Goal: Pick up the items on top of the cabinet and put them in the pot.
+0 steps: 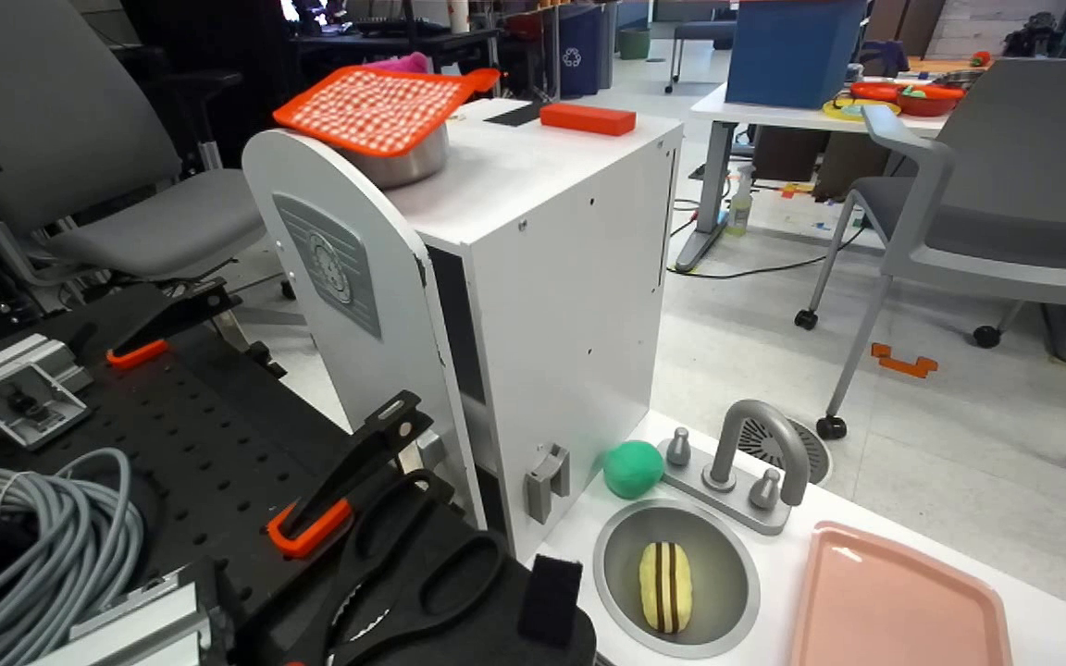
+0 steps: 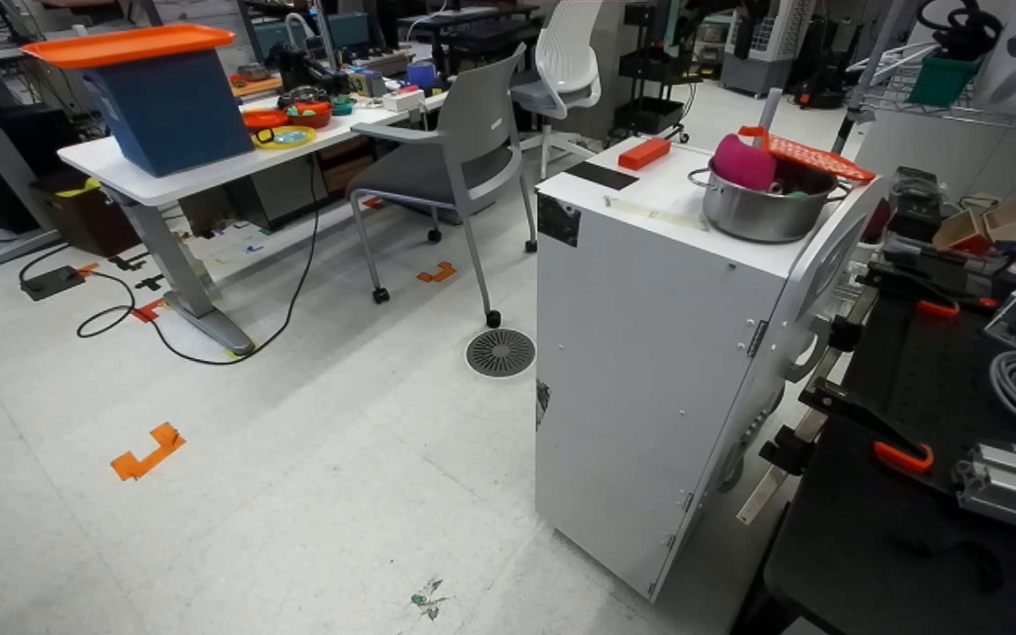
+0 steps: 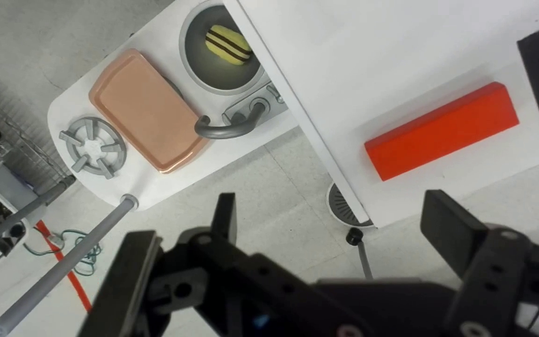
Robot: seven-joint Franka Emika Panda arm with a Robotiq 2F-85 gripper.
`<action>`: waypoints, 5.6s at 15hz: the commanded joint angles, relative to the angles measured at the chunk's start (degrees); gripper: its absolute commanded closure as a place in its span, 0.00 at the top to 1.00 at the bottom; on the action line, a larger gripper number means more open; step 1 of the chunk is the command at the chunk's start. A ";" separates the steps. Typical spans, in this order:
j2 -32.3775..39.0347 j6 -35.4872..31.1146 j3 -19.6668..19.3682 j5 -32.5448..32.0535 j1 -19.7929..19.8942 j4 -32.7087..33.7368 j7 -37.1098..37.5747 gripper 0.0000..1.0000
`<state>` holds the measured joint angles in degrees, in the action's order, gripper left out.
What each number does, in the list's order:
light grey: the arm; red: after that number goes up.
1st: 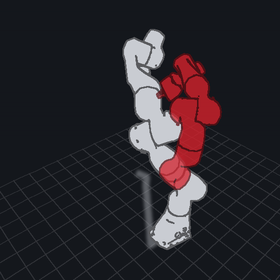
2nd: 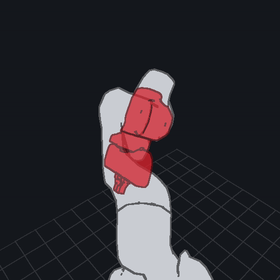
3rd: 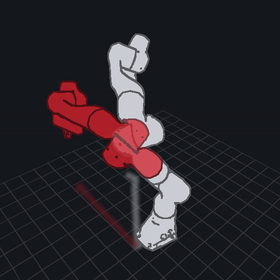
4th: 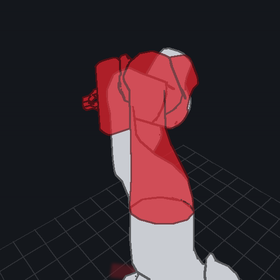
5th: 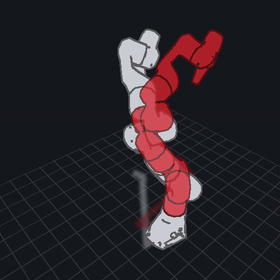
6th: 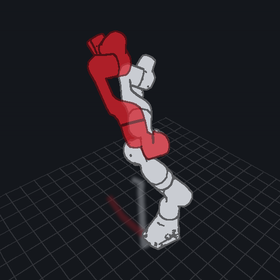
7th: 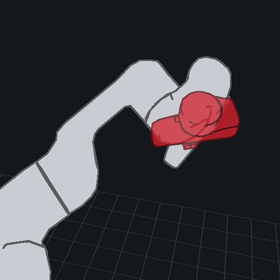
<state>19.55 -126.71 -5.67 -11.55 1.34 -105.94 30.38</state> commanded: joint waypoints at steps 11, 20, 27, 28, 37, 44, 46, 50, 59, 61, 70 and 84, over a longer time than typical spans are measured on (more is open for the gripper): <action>5.09 -1.50 -2.34 5.45 -2.24 4.57 7.00 1.00; 8.36 -2.71 -2.66 5.63 -3.93 5.08 19.77 1.00; 9.17 -3.43 -2.21 6.54 -4.19 4.67 22.58 1.00; 9.24 -3.56 -2.17 6.91 -4.09 4.67 22.93 1.00; 10.55 -4.99 -2.14 9.28 -3.84 4.81 25.10 1.00; 12.09 -5.04 -2.24 9.48 -3.85 5.35 25.30 1.00; 12.35 -4.99 -2.30 9.48 -3.89 5.53 25.44 1.00; 12.77 -4.95 -2.43 9.41 -3.97 5.83 25.70 1.00; 13.13 -4.93 -2.53 9.39 -3.98 6.48 26.53 0.27; 13.06 -5.02 -2.52 9.35 -3.97 6.50 26.63 0.12; 10.89 -4.86 -2.32 8.64 -4.15 4.43 25.16 0.08; -8.33 0.99 -0.30 8.23 -2.97 -9.17 0.04 0.08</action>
<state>16.57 -127.29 -6.90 -3.47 -2.43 -111.19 35.23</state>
